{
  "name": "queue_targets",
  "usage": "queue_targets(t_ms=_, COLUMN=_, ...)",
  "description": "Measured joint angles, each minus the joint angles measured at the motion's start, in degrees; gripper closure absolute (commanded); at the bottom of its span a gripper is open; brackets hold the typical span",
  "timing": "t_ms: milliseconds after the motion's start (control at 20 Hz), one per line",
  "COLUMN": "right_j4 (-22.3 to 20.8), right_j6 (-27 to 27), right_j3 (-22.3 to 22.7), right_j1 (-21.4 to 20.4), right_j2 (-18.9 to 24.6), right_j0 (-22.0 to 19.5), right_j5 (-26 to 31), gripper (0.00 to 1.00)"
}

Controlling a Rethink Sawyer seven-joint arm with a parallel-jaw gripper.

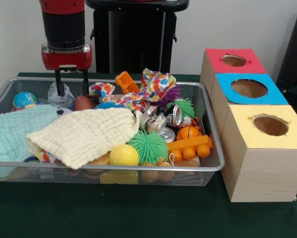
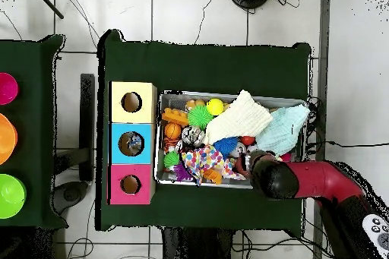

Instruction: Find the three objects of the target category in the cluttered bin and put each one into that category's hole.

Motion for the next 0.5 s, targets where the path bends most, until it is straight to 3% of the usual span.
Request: queue_targets(t_ms=500, right_j4=-0.04, right_j6=0.00, right_j3=2.10, right_j1=-1.62, right_j2=0.26, right_j0=-2.98, right_j5=0.00, gripper=0.00)
